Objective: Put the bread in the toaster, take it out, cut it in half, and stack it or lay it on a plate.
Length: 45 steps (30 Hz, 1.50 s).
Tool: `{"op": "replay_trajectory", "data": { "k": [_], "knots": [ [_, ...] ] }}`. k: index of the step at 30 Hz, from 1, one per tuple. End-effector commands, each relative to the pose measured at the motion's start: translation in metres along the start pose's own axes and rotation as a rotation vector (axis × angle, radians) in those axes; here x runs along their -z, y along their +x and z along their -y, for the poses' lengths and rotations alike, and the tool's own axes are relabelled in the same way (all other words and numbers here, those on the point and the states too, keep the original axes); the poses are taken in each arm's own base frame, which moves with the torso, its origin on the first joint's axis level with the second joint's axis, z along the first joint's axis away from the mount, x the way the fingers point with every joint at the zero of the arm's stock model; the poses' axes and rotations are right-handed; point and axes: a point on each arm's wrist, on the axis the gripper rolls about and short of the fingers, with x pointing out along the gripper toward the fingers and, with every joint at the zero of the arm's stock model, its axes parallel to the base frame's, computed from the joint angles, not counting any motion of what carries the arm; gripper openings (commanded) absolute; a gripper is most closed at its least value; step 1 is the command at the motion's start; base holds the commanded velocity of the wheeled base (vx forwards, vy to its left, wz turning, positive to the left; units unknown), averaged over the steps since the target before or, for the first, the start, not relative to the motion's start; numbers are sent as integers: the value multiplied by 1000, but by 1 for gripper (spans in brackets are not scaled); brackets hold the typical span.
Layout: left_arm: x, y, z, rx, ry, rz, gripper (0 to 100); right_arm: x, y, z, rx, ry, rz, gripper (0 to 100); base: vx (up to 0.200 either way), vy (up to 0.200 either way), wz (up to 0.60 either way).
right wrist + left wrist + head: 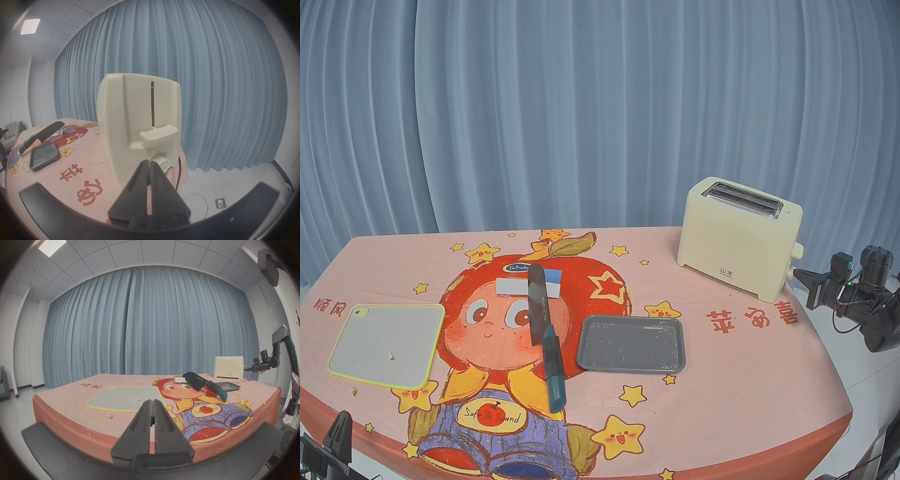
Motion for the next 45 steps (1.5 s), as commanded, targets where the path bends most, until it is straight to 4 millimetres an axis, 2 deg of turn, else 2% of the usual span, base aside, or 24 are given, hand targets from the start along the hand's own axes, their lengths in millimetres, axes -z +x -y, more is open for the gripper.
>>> {"op": "replay_trajectory", "data": {
  "k": [1, 33, 41, 45],
  "knots": [
    [5, 1, 0, 0, 0, -17, 0, -1, 1, 1, 1, -1, 6, 0, 0, 0, 0],
    [5, 1, 0, 0, 0, -17, 0, 9, 5, -1, 9, 10, -35, 0, 0, 0, 0],
    [5, 1, 0, 0, 0, -17, 0, -4, -3, -2, 14, -7, 11, 0, 0, 0, 0],
    [5, 1, 0, 0, 0, -19, 0, -4, -2, -2, 12, -6, 10, 0, 0, 0, 0]
  ]
}}
